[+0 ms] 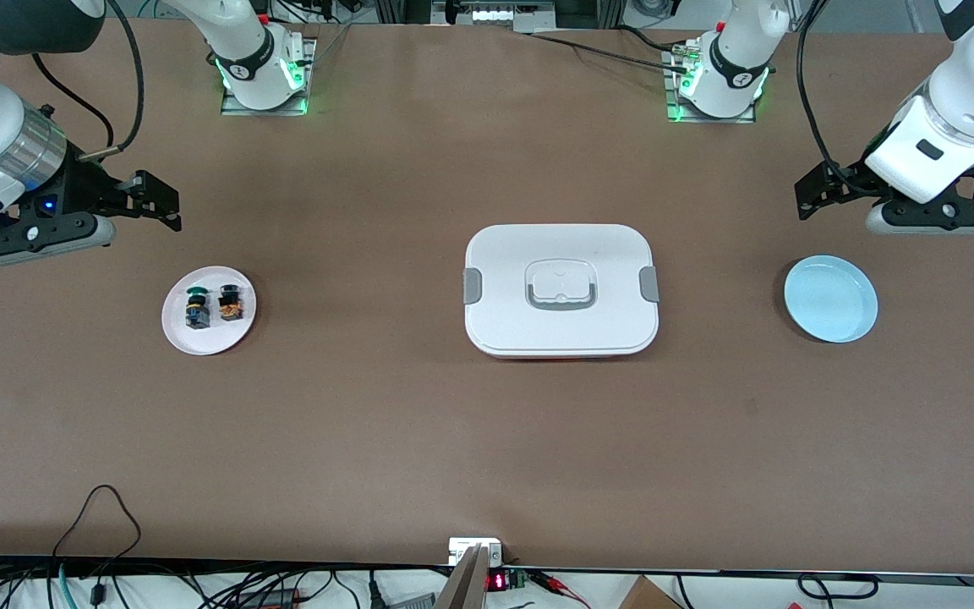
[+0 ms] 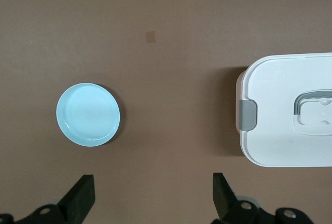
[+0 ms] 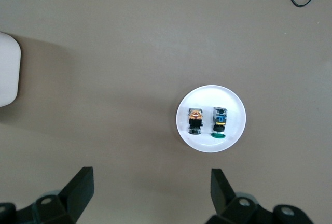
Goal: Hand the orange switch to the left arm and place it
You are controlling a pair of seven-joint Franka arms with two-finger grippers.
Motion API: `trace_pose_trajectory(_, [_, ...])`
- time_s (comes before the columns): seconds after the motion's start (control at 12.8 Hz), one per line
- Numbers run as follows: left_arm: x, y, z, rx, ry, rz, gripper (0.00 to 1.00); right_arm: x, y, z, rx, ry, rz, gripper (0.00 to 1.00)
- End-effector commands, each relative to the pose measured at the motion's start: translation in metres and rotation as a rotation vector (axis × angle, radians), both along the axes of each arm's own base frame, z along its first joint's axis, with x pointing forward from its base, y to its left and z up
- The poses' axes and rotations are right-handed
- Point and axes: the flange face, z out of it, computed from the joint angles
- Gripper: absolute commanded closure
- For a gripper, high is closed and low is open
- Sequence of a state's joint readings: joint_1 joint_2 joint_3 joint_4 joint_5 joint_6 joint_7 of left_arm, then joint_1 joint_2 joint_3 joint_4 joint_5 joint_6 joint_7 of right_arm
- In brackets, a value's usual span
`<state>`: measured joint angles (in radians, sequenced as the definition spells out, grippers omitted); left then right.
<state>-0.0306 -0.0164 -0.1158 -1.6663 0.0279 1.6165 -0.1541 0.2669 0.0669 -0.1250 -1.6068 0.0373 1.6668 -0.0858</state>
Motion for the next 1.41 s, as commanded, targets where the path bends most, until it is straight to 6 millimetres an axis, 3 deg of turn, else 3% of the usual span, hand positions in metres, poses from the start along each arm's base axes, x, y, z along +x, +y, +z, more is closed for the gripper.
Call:
trace_pose_trajectory(0.0, [0.0,-0.001,0.007,0.003,0.003,0.005,0.0,-0.001,0.001,0.005,-0.002,-0.001,0.014,0.0])
trace_pose_trajectory(0.55, [0.0,0.0,0.007,0.001,0.003,0.005,0.0,0.011,-0.003,-0.015,-0.059,0.021,0.424,0.0])
trace_pose_trajectory(0.78, [0.0,0.0,0.007,0.001,0.003,0.005,0.0,0.024,-0.011,-0.046,-0.065,0.073,0.616,0.0])
trace_pose_trajectory(0.94, [0.0,0.0,0.007,0.0,0.003,0.007,0.0,0.034,-0.033,-0.066,-0.083,0.055,0.769,0.0])
trace_pose_trajectory(1.09, [0.001,0.0,0.006,0.0,0.005,0.008,0.0,0.037,-0.056,-0.101,-0.1,0.038,0.971,0.0])
trace_pose_trajectory(1.33, [0.0,0.0,0.007,0.0,0.003,0.01,0.0,0.03,-0.062,-0.162,-0.085,0.029,1.247,0.0])
